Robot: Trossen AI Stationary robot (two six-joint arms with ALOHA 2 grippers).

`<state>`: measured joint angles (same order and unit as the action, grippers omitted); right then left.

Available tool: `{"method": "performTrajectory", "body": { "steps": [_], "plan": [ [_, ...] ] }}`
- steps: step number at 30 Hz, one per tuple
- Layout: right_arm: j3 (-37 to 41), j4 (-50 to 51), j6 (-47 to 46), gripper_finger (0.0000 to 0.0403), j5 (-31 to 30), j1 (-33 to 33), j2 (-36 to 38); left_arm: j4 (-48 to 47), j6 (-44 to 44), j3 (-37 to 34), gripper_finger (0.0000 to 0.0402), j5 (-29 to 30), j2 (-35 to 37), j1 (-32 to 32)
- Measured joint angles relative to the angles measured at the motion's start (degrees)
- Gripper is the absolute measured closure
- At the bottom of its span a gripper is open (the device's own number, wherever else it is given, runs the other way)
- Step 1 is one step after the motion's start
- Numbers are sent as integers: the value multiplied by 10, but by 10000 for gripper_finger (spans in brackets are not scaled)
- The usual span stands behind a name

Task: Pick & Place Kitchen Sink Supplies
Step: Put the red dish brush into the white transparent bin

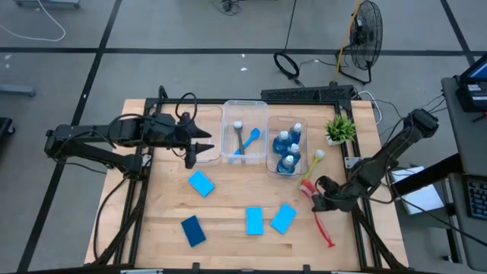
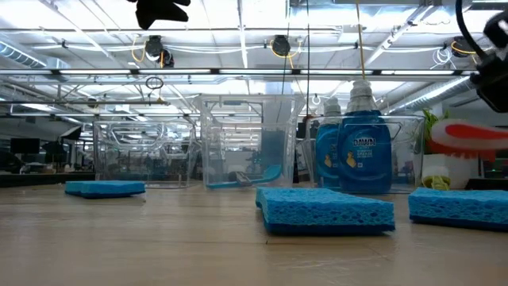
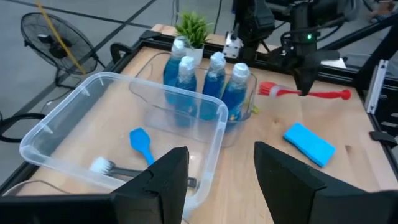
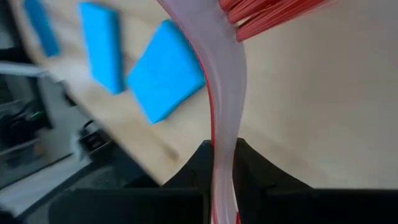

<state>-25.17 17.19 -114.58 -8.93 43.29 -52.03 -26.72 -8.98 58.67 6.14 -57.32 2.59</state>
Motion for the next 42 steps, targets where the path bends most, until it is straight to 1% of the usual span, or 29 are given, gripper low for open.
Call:
{"method": "performTrajectory", "body": {
  "steps": [6, 12, 15, 19, 21, 23, 26, 28, 31, 34, 38, 42],
  "plan": [
    [0, -71, 34, 379, 1, 1, 18, 0, 10, 0, 215, -3, 0, 0],
    [0, -174, 67, 379, -4, 22, 28, 0, 19, 0, 215, -17, 0, 0],
    [0, -223, 88, 379, -38, 30, 28, -1, 25, 0, 215, -17, 0, 0],
    [-1, -286, 136, 380, -111, 32, 28, 4, 27, -3, 215, -17, 1, 0],
    [-1, -313, 166, 379, -147, 31, 28, 28, 29, -22, 215, -23, 12, 0],
    [-1, -339, 195, 379, -172, 26, 28, 85, 28, -62, 215, -37, 33, 2],
    [-1, -374, 231, 379, -196, 11, 28, 175, 10, -142, 215, -65, 81, 10],
    [-1, -401, 262, 379, -199, -5, 28, 216, -6, -190, 215, -77, 116, 14],
    [-1, -439, 307, 379, -197, -33, 28, 264, -17, -247, 215, -83, 168, 14],
    [-1, -470, 342, 379, -194, -64, 28, 275, -21, -282, 215, -89, 217, 14],
    [-1, -494, 388, 379, -166, -115, 28, 273, -25, -304, 215, -89, 264, 14],
    [-14, -490, 432, 379, -132, -174, 28, 270, -19, -306, 215, -89, 282, 14]
  ]
}}
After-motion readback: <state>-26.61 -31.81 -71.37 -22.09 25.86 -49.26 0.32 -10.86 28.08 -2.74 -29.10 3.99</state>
